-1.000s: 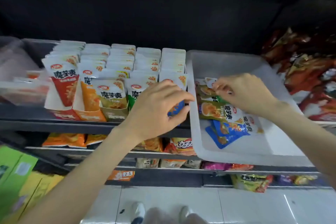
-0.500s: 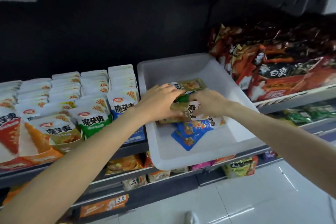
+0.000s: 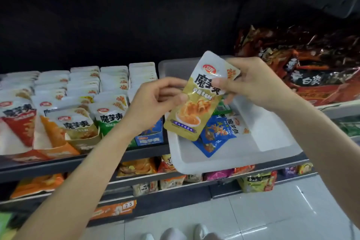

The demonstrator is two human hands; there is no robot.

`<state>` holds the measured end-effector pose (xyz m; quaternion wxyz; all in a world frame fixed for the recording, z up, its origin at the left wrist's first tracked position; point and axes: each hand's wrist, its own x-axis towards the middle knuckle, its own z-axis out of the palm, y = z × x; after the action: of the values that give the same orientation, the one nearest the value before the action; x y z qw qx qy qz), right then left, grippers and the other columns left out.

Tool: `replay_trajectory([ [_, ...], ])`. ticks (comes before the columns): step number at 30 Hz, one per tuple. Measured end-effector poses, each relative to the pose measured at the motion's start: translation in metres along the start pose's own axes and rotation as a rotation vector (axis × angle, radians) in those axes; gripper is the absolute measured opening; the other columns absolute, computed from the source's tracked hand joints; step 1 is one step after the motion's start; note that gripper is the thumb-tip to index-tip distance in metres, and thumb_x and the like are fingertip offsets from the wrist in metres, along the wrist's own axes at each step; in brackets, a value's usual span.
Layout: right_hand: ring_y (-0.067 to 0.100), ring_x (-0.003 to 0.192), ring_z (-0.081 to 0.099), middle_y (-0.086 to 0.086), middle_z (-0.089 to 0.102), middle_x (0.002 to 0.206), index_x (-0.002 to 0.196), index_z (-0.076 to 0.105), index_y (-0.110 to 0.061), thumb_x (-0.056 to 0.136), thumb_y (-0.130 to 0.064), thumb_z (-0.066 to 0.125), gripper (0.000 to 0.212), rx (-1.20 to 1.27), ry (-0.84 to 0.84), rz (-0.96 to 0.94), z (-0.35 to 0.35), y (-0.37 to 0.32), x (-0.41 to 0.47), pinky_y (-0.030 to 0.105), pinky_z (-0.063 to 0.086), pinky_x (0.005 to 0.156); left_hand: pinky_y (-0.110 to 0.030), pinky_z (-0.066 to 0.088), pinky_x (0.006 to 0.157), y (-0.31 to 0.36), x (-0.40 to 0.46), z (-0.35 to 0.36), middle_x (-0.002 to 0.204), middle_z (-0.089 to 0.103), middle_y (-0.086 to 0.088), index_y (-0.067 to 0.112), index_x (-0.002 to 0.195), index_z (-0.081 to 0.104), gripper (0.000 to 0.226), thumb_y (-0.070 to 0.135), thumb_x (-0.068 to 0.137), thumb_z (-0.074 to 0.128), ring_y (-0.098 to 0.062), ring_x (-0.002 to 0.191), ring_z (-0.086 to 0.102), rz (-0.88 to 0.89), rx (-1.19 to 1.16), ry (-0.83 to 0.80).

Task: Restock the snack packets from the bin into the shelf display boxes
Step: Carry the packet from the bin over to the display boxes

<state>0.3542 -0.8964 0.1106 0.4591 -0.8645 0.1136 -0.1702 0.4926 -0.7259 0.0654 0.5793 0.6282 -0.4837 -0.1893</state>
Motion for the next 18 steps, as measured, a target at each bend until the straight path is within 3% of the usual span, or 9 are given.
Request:
replay_trajectory([
  [4, 0.013, 0.076, 0.071, -0.002, 0.073, 0.085, 0.094, 0.065, -0.013, 0.088, -0.011, 0.064, 0.007, 0.205, 0.019, -0.084, 0.036, -0.017, 0.021, 0.022, 0.058, 0.060, -0.014, 0.052, 0.072, 0.003, -0.047, -0.046, 0.088, 0.069, 0.025, 0.036, 0.099, 0.061, 0.027, 0.026, 0.078, 0.076, 0.001, 0.082, 0.066, 0.104, 0.177, 0.325],
  [7, 0.015, 0.085, 0.071, 0.004, 0.071, 0.096, 0.103, 0.062, -0.005, 0.090, -0.011, 0.061, 0.014, 0.257, -0.003, -0.149, 0.075, -0.028, 0.039, 0.030, 0.059, 0.069, -0.012, 0.050, 0.076, -0.004, -0.081, -0.076, 0.095, 0.066, 0.031, 0.034, 0.104, 0.060, 0.030, 0.018, 0.081, 0.074, 0.003, 0.087, 0.065, 0.158, 0.378, 0.479],
  [12, 0.015, 0.070, 0.067, 0.011, 0.069, 0.083, 0.090, 0.057, -0.007, 0.091, -0.020, 0.063, 0.015, -0.072, 0.023, -0.451, 0.146, -0.049, 0.061, 0.033, 0.054, 0.064, -0.015, 0.050, 0.081, -0.025, -0.120, -0.119, 0.094, 0.063, 0.029, 0.026, 0.106, 0.062, 0.029, 0.013, 0.082, 0.071, 0.005, 0.088, 0.063, 0.115, 0.607, 0.654],
  [15, 0.024, 0.064, 0.062, 0.010, 0.066, 0.073, 0.098, 0.062, -0.003, 0.091, -0.020, 0.060, 0.019, -0.227, -0.019, -0.603, 0.174, -0.054, 0.069, 0.040, 0.049, 0.063, -0.008, 0.047, 0.081, -0.044, -0.135, -0.133, 0.094, 0.064, 0.009, 0.008, 0.103, 0.067, 0.025, 0.007, 0.080, 0.074, 0.003, 0.083, 0.061, 0.018, 0.733, 0.683],
  [18, 0.024, 0.066, 0.065, 0.005, 0.070, 0.076, 0.105, 0.063, -0.006, 0.092, -0.020, 0.058, 0.020, -0.258, -0.105, -0.630, 0.188, -0.052, 0.074, 0.039, 0.052, 0.063, -0.006, 0.047, 0.078, -0.062, -0.143, -0.139, 0.091, 0.064, 0.007, 0.005, 0.100, 0.069, 0.023, 0.007, 0.078, 0.075, -0.001, 0.081, 0.060, -0.037, 0.778, 0.656],
])
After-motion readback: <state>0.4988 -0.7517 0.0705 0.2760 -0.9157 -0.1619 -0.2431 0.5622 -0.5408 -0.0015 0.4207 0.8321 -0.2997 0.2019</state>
